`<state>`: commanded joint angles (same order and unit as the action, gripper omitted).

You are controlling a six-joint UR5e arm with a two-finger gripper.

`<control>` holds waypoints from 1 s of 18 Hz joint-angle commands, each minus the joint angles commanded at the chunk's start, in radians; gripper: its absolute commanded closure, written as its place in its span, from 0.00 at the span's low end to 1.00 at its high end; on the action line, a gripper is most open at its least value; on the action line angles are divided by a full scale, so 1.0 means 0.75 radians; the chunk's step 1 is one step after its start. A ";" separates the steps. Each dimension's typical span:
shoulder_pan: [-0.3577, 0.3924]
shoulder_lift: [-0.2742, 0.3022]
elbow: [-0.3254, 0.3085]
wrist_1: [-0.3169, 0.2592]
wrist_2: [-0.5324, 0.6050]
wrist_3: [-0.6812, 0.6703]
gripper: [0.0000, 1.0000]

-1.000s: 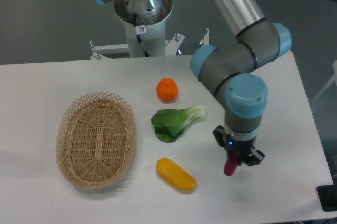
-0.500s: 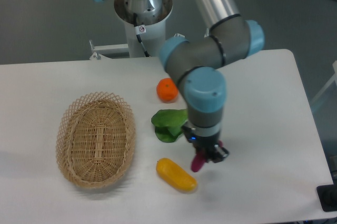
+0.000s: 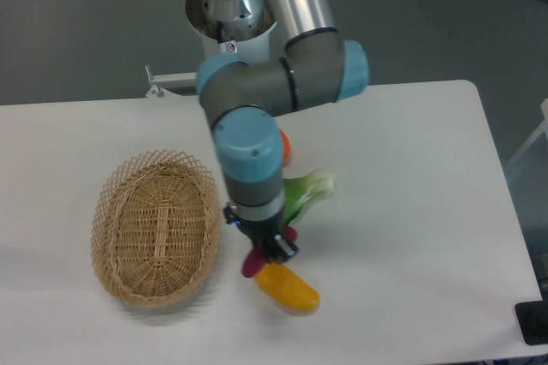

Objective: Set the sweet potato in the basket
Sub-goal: 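Carry the purple sweet potato over the bok choy to the wicker basket, then lower the sweet potato into the basket and open the gripper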

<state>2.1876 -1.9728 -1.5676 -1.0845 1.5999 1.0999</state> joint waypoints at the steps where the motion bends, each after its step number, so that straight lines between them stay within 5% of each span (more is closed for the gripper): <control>1: -0.022 0.006 -0.018 0.002 0.000 -0.014 0.69; 18: -0.194 -0.010 -0.086 0.023 -0.002 -0.162 0.67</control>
<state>2.0418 -1.9804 -1.6322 -1.0676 1.5984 0.9787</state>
